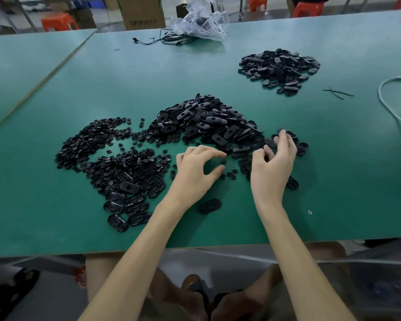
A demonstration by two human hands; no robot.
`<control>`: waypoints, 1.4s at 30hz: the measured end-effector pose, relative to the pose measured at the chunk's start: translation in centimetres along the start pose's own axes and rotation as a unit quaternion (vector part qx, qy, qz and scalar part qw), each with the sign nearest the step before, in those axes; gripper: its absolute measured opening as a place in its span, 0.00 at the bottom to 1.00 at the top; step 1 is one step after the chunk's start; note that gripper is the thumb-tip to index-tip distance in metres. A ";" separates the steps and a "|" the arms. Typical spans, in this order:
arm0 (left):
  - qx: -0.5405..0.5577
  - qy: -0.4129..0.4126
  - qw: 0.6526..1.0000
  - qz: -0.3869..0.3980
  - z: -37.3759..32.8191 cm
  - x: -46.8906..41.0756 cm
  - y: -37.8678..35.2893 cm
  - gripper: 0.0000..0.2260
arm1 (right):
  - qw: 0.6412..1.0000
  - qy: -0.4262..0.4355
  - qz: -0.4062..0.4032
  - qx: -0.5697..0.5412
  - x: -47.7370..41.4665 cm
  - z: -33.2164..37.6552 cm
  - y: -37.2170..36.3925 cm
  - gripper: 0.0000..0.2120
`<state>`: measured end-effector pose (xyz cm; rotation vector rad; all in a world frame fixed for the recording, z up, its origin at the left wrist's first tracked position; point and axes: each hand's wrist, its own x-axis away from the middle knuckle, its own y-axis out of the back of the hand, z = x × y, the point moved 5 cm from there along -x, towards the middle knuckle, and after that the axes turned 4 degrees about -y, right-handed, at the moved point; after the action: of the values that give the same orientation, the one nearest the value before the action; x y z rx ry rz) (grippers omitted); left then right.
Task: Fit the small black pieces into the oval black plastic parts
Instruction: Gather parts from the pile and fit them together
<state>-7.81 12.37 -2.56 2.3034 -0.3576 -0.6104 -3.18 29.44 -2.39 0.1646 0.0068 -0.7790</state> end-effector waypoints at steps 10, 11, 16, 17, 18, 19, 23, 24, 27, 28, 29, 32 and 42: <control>-0.044 0.019 0.999 -0.002 0.3 0.0 -0.1 0.06 | 0.998 0.051 0.016 0.035 0.2 0.4 -0.2 0.24; -0.044 0.024 0.999 -0.005 0.4 0.0 -0.1 0.05 | 0.995 0.073 0.019 0.060 0.3 0.5 -0.4 0.22; -0.053 0.031 0.998 -0.010 0.5 0.0 -0.1 0.06 | 0.957 0.157 0.072 0.233 1.0 0.9 -1.9 0.22; -0.059 0.027 0.998 -0.007 0.5 0.0 -0.1 0.07 | 0.943 0.167 0.086 0.275 1.1 0.7 -2.3 0.23; -0.064 0.022 0.998 -0.006 0.4 0.0 -0.2 0.07 | 0.927 0.173 0.095 0.318 1.1 0.5 -2.5 0.23; -0.064 0.018 0.998 -0.007 0.3 0.0 -0.2 0.07 | 0.913 0.179 0.100 0.352 1.2 0.2 -2.7 0.23; -0.047 0.018 0.999 -0.019 0.2 0.0 0.0 0.04 | 0.905 0.190 0.090 0.369 1.3 0.1 -2.8 0.17; -0.046 0.020 0.999 -0.019 0.3 0.0 0.0 0.03 | 0.911 0.188 0.082 0.358 1.4 0.1 -2.8 0.16; -0.031 0.035 0.999 -0.016 0.4 0.0 0.0 0.03 | 0.922 0.176 0.075 0.336 1.3 0.1 -2.6 0.15; -0.026 0.037 0.999 -0.015 0.4 0.0 0.0 0.03 | 0.924 0.173 0.076 0.332 1.2 0.1 -2.6 0.14; -0.021 0.038 0.999 -0.015 0.5 -0.1 0.0 0.03 | 0.926 0.172 0.079 0.326 1.2 0.1 -2.6 0.14; 0.026 0.039 0.998 -0.029 0.6 -0.1 0.3 0.06 | 0.942 0.173 0.083 0.276 1.3 0.4 -2.5 0.15; 0.238 0.059 0.965 -0.090 0.7 -0.1 1.3 0.08 | 0.944 0.250 0.162 0.144 2.6 1.7 -3.0 0.15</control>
<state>-8.35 11.12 -2.07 2.8438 -0.2603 -0.5115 -3.55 25.26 -1.34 0.6249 0.3405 -0.3880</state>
